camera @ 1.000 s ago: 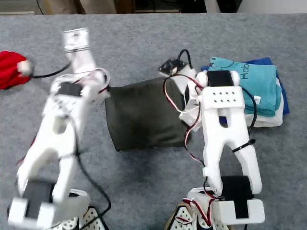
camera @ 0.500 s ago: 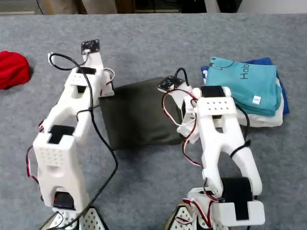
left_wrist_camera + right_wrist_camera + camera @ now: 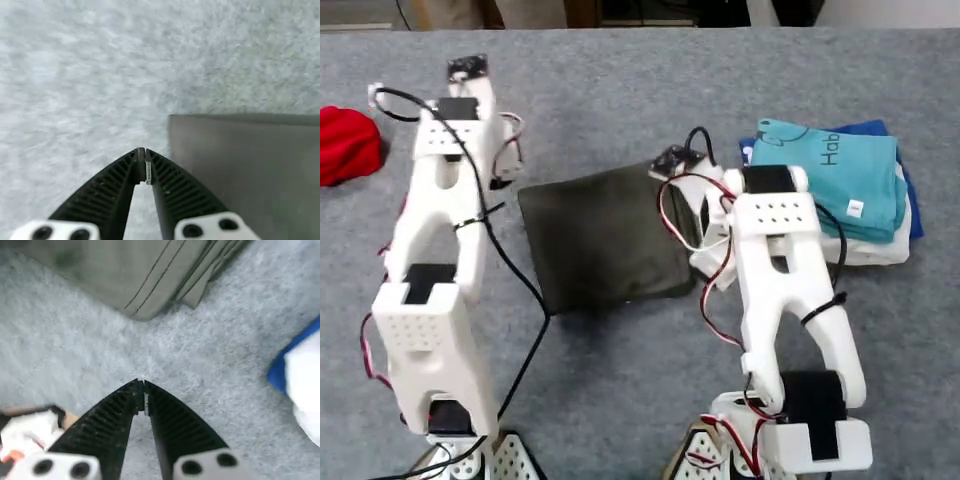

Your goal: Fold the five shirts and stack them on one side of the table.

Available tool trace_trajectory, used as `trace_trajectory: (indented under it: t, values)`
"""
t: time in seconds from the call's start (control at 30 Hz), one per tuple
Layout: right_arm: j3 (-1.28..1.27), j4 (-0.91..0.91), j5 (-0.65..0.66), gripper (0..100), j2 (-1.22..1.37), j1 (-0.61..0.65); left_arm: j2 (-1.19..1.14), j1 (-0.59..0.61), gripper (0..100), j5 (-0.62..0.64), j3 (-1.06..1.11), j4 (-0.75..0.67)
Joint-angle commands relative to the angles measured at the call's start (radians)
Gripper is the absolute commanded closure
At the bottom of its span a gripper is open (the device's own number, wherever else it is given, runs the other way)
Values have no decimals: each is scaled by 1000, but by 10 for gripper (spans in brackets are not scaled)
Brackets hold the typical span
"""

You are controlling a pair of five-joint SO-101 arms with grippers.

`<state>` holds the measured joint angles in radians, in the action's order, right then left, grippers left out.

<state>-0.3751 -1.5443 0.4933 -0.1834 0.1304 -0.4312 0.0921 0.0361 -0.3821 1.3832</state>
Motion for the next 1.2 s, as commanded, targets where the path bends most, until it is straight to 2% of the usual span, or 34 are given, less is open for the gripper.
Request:
trace_trajectory:
  t: [0.0,0.1,0.2,0.3,0.43,0.53,0.63,0.73,0.9,0.93,1.0,1.17]
  values:
    - [91,-2,-181,917,-30,71,131,81,980,-84,51,12]
    - [91,41,-388,736,-30,156,214,190,980,-144,239,-74]
    - [90,126,-614,557,-15,205,298,315,980,-212,499,-249]
    - [96,232,-750,482,58,249,375,437,980,-273,755,-446]
    - [104,381,-927,502,254,255,455,574,980,-334,988,-612]
    - [166,473,-1034,523,427,254,484,646,980,-373,1068,-660]
    - [275,517,-1082,556,576,255,498,664,980,-376,1086,-686]
    - [390,483,-1091,655,668,260,496,649,980,-376,1096,-713]
    - [541,377,-1048,968,710,254,496,640,980,-379,1103,-718]
    - [559,364,-1028,998,717,252,496,640,980,-379,1103,-718]
    - [582,319,-1019,968,720,252,496,640,980,-379,1103,-718]
    - [661,183,-1019,996,691,203,496,640,980,-379,1103,-718]
